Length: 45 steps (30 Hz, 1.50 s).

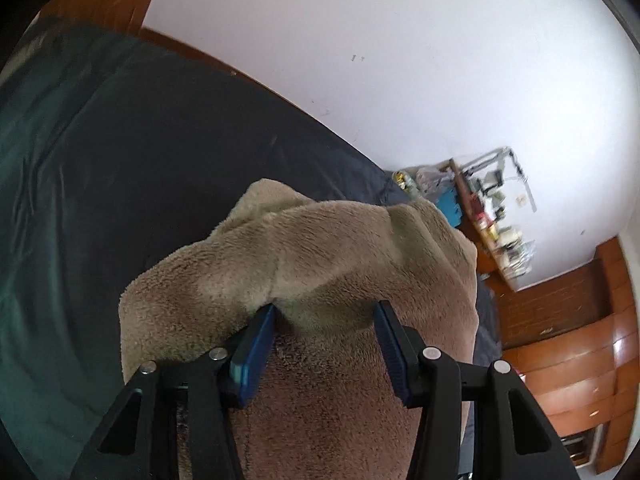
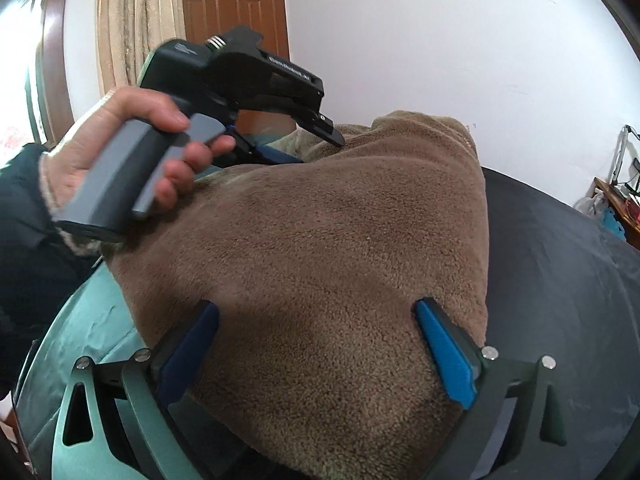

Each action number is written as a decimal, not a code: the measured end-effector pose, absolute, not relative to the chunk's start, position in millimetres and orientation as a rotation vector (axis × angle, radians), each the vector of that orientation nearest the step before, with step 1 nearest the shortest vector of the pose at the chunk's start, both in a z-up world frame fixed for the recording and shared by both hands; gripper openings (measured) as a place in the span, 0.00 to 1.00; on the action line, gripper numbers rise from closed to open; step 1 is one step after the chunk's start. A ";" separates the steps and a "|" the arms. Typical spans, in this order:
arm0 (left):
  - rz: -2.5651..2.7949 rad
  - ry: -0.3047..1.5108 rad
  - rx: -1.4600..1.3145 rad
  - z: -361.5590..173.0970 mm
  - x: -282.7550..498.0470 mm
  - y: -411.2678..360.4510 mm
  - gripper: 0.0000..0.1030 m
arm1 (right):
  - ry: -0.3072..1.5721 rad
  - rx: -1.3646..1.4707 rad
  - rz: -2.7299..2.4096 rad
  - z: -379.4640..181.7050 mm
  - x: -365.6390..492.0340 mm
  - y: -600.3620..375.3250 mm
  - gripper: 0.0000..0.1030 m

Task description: Fold clothes

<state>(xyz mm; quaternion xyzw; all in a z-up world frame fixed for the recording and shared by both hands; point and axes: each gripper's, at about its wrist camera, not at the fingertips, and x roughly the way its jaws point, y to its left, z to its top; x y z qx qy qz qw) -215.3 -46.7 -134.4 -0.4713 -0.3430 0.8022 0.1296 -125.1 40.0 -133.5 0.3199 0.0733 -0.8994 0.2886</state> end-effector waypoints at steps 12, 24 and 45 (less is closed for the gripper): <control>2.365 -0.933 -1.263 -97.4 -163.9 -62.4 0.52 | 0.192 0.860 -2.400 -137.0 -131.1 45.1 0.99; 2.560 -0.837 -1.206 -115.1 -97.1 -39.5 0.52 | 0.207 0.862 -2.405 -141.6 -132.3 40.9 0.99; 2.735 -0.697 -1.115 -103.0 -51.1 -55.9 0.54 | 0.240 0.869 -2.420 -140.7 -133.1 35.3 0.99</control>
